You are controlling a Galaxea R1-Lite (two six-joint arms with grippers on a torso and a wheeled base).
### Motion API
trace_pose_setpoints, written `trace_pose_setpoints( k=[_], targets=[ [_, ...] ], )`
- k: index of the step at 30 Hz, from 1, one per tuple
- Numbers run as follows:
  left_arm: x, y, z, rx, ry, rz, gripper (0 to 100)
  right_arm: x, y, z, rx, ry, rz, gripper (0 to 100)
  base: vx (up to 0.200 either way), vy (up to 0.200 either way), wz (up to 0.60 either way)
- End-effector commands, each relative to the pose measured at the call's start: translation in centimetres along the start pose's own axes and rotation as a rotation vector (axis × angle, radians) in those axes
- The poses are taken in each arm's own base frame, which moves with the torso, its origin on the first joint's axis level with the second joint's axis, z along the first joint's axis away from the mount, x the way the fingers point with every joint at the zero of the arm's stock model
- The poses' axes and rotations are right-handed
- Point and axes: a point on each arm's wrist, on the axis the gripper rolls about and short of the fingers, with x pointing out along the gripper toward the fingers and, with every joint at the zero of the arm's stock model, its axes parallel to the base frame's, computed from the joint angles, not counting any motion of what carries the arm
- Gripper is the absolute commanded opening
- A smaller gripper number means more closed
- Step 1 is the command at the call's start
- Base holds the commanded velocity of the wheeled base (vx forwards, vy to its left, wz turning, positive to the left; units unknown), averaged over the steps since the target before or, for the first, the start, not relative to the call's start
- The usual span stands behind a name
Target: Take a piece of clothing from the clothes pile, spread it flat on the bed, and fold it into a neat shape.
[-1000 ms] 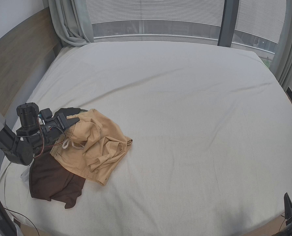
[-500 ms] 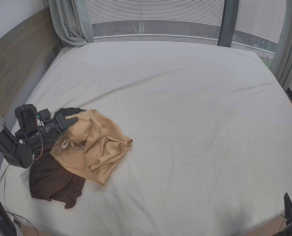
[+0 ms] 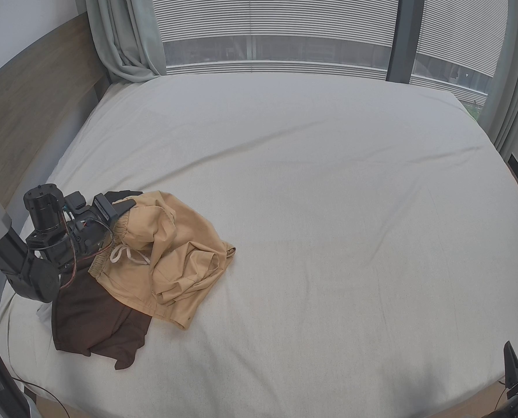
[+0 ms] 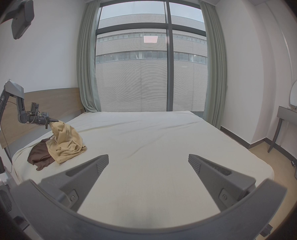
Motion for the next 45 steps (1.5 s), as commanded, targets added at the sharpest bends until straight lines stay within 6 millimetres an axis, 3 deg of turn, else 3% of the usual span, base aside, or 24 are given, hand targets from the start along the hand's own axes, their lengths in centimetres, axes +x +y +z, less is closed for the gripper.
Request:
trace_pose_setpoints(
  k=[1, 8, 15, 25, 45],
  targets=[
    [0.0, -0.5, -0.6, -0.05, 0.013, -0.01, 0, 0.0, 0.0, -0.5, 0.001, 0.001, 0.0, 100, 0.0, 0.0, 0.0],
    [-0.1, -1.6, -0.8, -0.187, 0.005, -0.041, 0, 0.0, 0.0, -0.5, 0.0, -0.001, 0.001, 100, 0.0, 0.0, 0.0],
    [-0.7, -1.9, -1.0, -0.209, 0.009, -0.041, 0, 0.0, 0.0, -0.5, 0.0, -0.001, 0.001, 100, 0.0, 0.0, 0.0],
    [-2.4, -4.4, -1.6, -0.346, 0.031, -0.089, 0, 0.0, 0.0, -0.5, 0.0, -0.001, 0.0, 100, 0.0, 0.0, 0.0],
    [-2.7, -8.3, -1.1, -0.497, 0.042, -0.224, 0, 0.0, 0.0, -0.5, 0.0, -0.001, 0.001, 100, 0.0, 0.0, 0.0]
  ],
)
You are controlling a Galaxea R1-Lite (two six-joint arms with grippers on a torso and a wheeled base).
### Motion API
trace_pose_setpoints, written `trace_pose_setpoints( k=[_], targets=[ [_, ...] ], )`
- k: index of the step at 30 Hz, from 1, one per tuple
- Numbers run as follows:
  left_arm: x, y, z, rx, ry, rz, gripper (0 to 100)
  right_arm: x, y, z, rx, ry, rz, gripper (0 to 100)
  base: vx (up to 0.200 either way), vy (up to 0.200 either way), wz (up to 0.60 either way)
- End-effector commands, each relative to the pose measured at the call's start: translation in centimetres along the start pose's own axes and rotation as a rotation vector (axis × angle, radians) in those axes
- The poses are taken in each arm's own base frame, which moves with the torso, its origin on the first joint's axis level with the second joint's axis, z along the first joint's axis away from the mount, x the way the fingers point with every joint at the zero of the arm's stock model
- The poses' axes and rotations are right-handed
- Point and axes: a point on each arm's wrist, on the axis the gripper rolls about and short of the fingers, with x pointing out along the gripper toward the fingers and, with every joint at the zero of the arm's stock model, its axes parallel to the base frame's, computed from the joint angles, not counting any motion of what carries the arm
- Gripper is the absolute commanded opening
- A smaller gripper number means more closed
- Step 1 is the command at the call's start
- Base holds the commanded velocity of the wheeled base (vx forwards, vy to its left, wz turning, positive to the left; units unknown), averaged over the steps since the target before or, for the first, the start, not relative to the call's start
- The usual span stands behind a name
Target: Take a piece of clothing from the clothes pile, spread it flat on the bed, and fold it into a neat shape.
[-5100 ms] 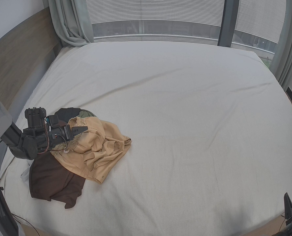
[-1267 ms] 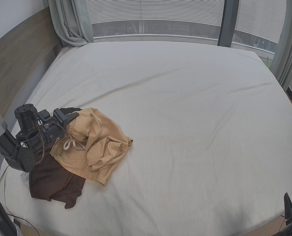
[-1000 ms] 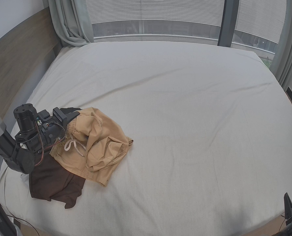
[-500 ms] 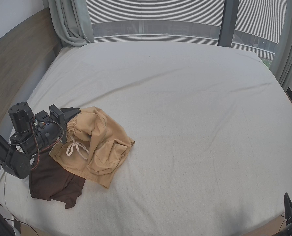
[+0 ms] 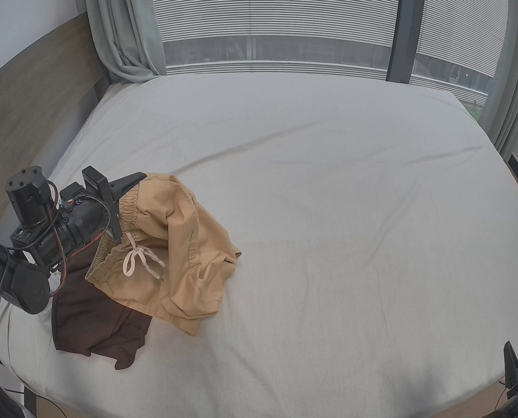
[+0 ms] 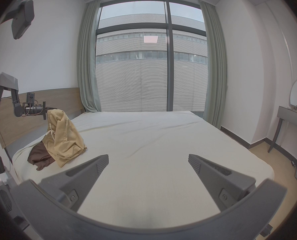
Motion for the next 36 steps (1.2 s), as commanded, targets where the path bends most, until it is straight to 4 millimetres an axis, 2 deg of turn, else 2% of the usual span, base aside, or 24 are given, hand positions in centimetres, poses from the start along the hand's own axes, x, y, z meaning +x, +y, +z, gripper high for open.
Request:
trace_pose_setpoints(
  k=[1, 16, 21, 29, 36],
  targets=[
    [0.1, -0.8, -0.4, 0.011, 0.009, -0.027, 0, 0.0, 0.0, -0.5, 0.0, -0.001, 0.001, 100, 0.0, 0.0, 0.0],
    [0.0, -1.9, -1.1, 0.002, 0.005, -0.057, 0, 0.0, 0.0, -0.5, 0.0, -0.001, 0.001, 100, 0.0, 0.0, 0.0],
    [-0.5, -3.2, -1.2, -0.013, 0.001, -0.092, 0, 0.0, 0.0, -0.5, 0.0, -0.001, 0.001, 100, 0.0, 0.0, 0.0],
    [-0.2, -6.1, -3.6, 0.007, 0.048, -0.19, 0, 0.0, 0.0, -0.5, 0.0, -0.001, 0.001, 100, 0.0, 0.0, 0.0],
    [0.5, -7.2, -5.3, 0.004, 0.099, -0.227, 0, 0.0, 0.0, -0.5, 0.0, -0.001, 0.002, 100, 0.0, 0.0, 0.0]
  ],
)
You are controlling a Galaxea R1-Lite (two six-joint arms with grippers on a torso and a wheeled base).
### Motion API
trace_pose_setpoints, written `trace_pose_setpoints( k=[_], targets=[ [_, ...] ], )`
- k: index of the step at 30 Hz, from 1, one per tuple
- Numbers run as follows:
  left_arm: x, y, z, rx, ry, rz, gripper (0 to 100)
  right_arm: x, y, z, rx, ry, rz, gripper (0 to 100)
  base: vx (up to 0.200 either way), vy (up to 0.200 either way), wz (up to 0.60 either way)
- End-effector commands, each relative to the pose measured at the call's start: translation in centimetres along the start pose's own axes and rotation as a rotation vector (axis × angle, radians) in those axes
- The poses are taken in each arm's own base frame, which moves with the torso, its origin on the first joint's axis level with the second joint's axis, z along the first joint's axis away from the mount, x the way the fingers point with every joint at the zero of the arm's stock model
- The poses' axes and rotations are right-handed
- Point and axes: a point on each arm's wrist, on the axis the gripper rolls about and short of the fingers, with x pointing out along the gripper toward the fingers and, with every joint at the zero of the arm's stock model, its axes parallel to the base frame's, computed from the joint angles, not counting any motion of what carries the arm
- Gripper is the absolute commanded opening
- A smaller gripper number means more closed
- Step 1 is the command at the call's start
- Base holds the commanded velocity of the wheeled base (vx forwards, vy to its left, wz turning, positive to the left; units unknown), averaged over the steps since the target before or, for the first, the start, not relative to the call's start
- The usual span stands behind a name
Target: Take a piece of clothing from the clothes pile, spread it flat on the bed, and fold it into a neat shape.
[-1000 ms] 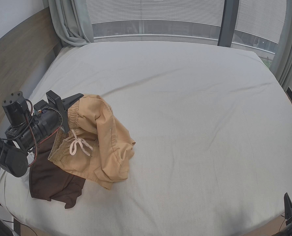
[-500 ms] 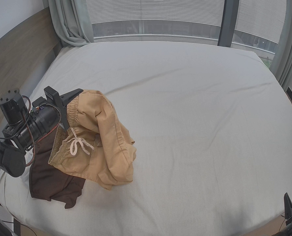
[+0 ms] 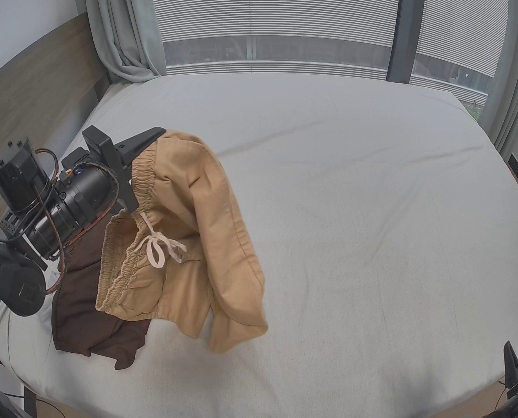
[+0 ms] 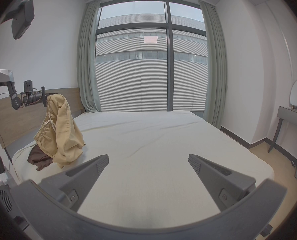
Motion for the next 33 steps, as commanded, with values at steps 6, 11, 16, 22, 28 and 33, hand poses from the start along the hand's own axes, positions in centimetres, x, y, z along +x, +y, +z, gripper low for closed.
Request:
trace_pose_setpoints(
  k=[6, 11, 16, 22, 28, 33],
  targets=[
    [1.2, -1.7, -2.4, -0.011, 0.041, -0.056, 0, 0.0, 0.0, -0.5, 0.0, 0.0, 0.002, 100, 0.0, 0.0, 0.0],
    [1.7, -2.1, -3.5, -0.019, 0.068, -0.073, 0, 0.0, 0.0, -0.5, 0.001, 0.0, 0.002, 100, 0.0, 0.0, 0.0],
    [2.2, -2.6, -4.6, -0.027, 0.093, -0.092, 0, 0.0, 0.0, -0.5, 0.0, 0.001, 0.002, 100, 0.0, 0.0, 0.0],
    [3.4, -3.1, -6.2, -0.041, 0.131, -0.118, 0, 0.0, 0.0, -0.5, 0.001, 0.0, 0.002, 100, 0.0, 0.0, 0.0],
    [4.3, -2.2, -6.6, -0.049, 0.124, -0.098, 0, 0.0, 0.0, -0.5, 0.0, 0.0, 0.001, 100, 0.0, 0.0, 0.0],
    [5.0, -1.7, -6.7, -0.052, 0.115, -0.083, 0, 0.0, 0.0, -0.5, 0.001, 0.001, 0.001, 100, 0.0, 0.0, 0.0]
  ],
)
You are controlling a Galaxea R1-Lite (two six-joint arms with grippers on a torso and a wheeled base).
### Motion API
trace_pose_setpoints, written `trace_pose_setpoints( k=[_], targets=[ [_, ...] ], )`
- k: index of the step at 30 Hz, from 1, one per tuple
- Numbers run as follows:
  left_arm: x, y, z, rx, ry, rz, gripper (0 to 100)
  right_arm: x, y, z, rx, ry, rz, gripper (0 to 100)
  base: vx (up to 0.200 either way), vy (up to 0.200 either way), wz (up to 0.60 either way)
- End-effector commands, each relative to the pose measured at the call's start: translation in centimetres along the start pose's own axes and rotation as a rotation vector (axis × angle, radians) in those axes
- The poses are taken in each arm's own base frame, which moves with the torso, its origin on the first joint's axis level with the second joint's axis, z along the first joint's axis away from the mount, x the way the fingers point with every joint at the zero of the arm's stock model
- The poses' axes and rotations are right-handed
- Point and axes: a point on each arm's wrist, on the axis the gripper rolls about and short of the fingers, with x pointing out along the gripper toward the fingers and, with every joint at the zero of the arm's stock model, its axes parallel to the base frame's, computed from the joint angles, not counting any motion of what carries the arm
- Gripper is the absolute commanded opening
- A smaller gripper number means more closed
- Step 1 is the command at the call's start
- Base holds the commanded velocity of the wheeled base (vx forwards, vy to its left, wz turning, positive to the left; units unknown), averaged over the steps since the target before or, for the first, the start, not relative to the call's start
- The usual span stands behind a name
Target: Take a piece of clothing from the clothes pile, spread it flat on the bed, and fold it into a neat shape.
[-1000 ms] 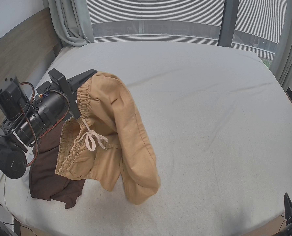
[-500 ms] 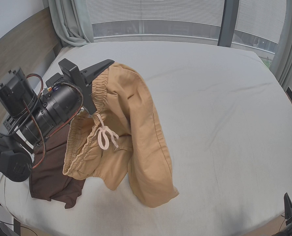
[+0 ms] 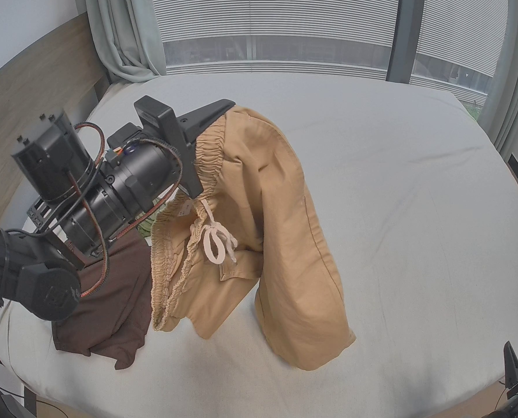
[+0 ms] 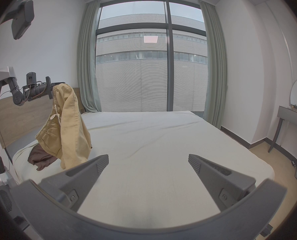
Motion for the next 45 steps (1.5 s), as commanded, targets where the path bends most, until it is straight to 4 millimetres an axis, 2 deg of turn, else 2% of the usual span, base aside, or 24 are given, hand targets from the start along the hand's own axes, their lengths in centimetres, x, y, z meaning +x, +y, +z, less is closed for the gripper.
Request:
trace_pose_setpoints(
  k=[1, 15, 22, 32, 36, 41, 42, 45],
  targets=[
    [0.7, 1.0, -0.4, -0.009, 0.005, 0.025, 0, 0.0, 0.0, -0.5, 0.0, 0.0, 0.001, 100, 0.0, 0.0, 0.0],
    [1.2, 0.5, -2.3, -0.024, 0.047, 0.016, 0, 0.0, 0.0, -0.5, 0.0, 0.0, 0.0, 100, 0.0, 0.0, 0.0],
    [1.8, 0.9, -2.6, -0.027, 0.054, 0.016, 0, 0.0, 0.0, -0.5, 0.0, 0.0, 0.0, 100, 0.0, 0.0, 0.0],
    [3.4, 1.7, -3.5, -0.045, 0.085, 0.04, 0, 0.0, 0.0, -0.5, -0.001, 0.001, 0.0, 100, 0.0, 0.0, 0.0],
    [4.6, 1.9, -4.0, -0.054, 0.103, 0.039, 0, 0.0, 0.0, -0.5, -0.001, 0.0, 0.0, 100, 0.0, 0.0, 0.0],
    [5.5, 1.2, -4.6, -0.058, 0.123, 0.02, 0, 0.0, 0.0, -0.5, 0.0, 0.0, 0.0, 100, 0.0, 0.0, 0.0],
    [6.3, 0.6, -5.0, -0.067, 0.136, 0.023, 0, 0.0, 0.0, -0.5, 0.0, 0.0, 0.0, 100, 0.0, 0.0, 0.0],
    [7.0, 0.2, -5.2, -0.091, 0.143, 0.021, 0, 0.0, 0.0, -0.5, 0.0, 0.001, 0.0, 100, 0.0, 0.0, 0.0]
  ],
)
